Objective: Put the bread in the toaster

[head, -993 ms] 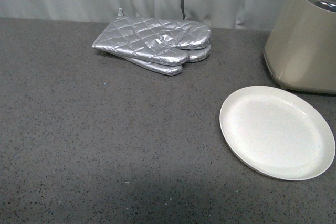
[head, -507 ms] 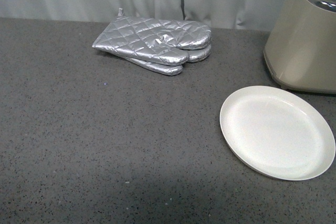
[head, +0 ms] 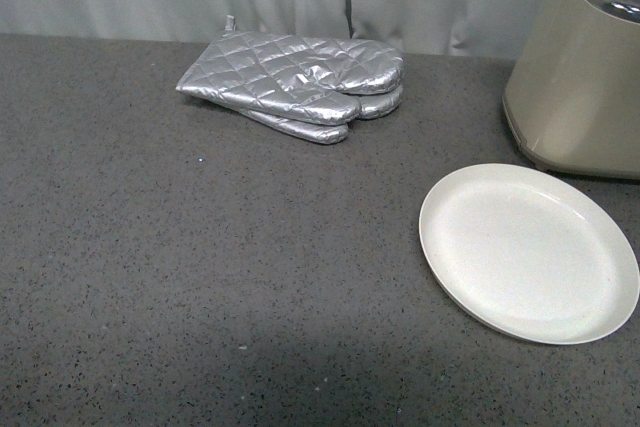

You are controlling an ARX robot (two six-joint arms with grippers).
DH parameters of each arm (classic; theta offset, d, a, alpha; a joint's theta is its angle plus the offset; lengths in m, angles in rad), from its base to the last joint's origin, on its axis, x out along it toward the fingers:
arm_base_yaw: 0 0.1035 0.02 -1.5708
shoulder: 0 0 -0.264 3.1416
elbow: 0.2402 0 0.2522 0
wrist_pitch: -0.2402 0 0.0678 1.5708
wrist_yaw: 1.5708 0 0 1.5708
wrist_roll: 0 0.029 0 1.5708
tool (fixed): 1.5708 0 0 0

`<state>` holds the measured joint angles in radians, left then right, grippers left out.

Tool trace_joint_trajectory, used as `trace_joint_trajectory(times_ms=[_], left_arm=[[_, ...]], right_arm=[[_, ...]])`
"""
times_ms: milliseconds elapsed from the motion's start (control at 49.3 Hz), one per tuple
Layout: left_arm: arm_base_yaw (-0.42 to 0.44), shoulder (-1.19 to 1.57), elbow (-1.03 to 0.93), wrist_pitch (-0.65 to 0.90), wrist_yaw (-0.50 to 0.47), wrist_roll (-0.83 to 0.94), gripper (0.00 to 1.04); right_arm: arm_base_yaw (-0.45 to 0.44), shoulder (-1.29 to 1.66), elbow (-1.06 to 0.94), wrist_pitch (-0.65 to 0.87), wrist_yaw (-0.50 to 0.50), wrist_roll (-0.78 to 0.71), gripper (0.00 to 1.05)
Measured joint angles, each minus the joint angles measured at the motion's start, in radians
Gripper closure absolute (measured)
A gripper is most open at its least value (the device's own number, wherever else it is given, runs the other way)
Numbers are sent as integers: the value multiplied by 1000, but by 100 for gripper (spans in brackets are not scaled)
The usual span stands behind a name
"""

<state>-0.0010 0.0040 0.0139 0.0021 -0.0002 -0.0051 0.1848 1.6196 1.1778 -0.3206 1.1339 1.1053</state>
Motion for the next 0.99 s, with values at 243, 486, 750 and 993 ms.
trace_joint_trajectory(times_ms=[243, 486, 750, 993], left_arm=[[0, 0, 0, 0, 0, 0, 7], [0, 0, 0, 0, -3, 0, 7], [0, 0, 0, 0, 0, 0, 7], [0, 0, 0, 0, -1, 0, 7]], right_arm=[[91, -231, -224, 101, -34, -66, 9], [151, -651, -667, 628, -594, -570, 30], [165, -1458, -1114, 355, -821, -1058, 78], [-179, -1615, -1172, 318, -1133, -1098, 104]])
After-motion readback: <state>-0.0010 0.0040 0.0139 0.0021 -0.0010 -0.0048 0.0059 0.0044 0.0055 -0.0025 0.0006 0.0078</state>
